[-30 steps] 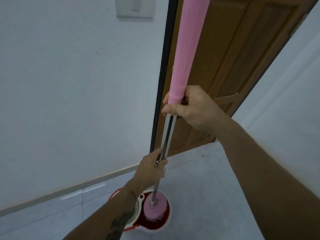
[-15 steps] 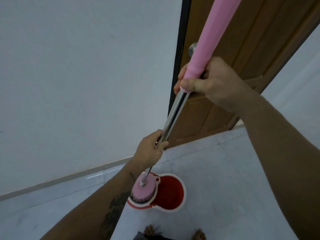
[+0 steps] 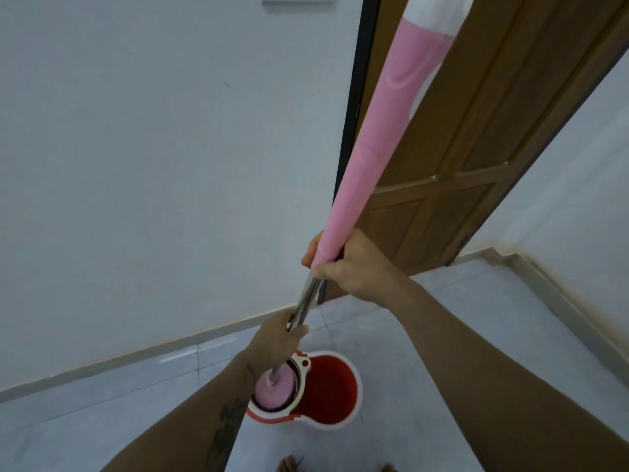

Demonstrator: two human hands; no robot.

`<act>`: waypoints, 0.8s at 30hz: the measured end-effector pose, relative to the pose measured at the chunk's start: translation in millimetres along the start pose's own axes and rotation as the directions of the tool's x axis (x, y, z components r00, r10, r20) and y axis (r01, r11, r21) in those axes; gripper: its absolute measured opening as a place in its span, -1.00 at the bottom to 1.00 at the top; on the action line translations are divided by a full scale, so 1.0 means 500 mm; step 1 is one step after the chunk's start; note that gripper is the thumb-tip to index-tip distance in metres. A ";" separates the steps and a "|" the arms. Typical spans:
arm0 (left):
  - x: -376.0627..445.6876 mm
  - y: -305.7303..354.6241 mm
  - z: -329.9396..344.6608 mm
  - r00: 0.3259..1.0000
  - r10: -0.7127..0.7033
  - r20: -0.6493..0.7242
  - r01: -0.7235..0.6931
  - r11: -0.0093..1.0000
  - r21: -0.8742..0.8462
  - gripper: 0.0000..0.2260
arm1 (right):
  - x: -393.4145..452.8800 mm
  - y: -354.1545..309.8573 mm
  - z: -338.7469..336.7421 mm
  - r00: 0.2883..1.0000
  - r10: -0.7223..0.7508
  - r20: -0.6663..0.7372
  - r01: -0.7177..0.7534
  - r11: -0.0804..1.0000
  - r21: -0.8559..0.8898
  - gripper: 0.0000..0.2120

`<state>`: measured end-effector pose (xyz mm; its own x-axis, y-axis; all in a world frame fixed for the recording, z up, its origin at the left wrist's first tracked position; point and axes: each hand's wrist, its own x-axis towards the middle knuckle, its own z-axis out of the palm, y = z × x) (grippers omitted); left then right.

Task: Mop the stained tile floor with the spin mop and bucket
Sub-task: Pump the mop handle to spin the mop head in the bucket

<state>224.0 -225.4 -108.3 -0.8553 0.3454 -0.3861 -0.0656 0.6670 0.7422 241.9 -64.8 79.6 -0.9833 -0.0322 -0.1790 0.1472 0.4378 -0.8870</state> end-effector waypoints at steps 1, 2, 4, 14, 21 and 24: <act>0.003 0.004 -0.002 1.000 -0.002 -0.012 0.002 1.000 -0.009 -0.94 | 0.002 -0.004 -0.003 1.000 -0.002 0.000 0.002 1.000 0.000 -0.81; 0.006 0.008 -0.004 1.000 -0.005 -0.028 0.005 1.000 -0.015 -0.96 | 0.003 -0.008 -0.004 1.000 -0.006 -0.012 0.006 1.000 0.004 -0.81; 0.005 0.012 -0.005 0.999 0.001 -0.050 -0.002 1.000 -0.030 -0.94 | 0.003 -0.011 -0.002 0.998 -0.016 -0.056 0.016 1.000 0.009 -0.80; 0.047 0.031 -0.034 0.999 -0.044 -0.011 0.043 0.999 -0.023 -0.84 | 0.069 -0.033 0.031 0.991 -0.073 -0.112 0.062 0.993 -0.103 -0.81; 0.046 0.004 -0.055 0.998 0.002 -0.067 0.003 0.998 0.066 -0.95 | 0.088 -0.045 0.071 0.990 -0.101 -0.102 0.087 0.988 -0.129 -0.78; 0.052 -0.008 -0.062 0.996 0.018 -0.087 -0.014 0.999 0.053 -0.94 | 0.102 -0.041 0.082 0.988 -0.096 -0.117 0.082 0.989 -0.121 -0.75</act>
<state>186.0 -239.4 -104.1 -0.8977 0.2991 -0.3236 -0.0268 0.6960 0.7176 193.2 -112.3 71.3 -0.9986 0.0315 -0.0418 0.0522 0.5393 -0.8405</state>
